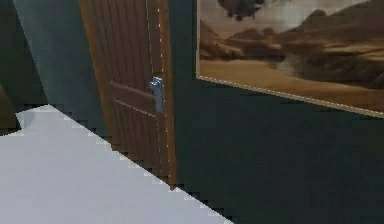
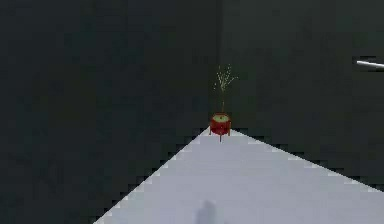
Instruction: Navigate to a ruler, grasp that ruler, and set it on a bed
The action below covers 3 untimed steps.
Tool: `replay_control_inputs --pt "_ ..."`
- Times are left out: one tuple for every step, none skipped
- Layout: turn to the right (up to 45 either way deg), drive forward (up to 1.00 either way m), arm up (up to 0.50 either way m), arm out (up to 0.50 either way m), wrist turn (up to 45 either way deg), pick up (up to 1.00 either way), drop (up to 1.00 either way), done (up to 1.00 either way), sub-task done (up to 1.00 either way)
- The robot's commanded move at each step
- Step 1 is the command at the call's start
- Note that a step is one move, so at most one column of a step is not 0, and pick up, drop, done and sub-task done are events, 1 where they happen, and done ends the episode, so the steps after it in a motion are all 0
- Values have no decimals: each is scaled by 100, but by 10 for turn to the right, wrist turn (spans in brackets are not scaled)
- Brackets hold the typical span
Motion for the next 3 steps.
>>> replay_control_inputs --pt "0 20 0 0 0 0 0 0 0" --pt "-450 0 0 0 0 0 0 0 0" --pt "-60 0 0 0 0 0 0 0 0"
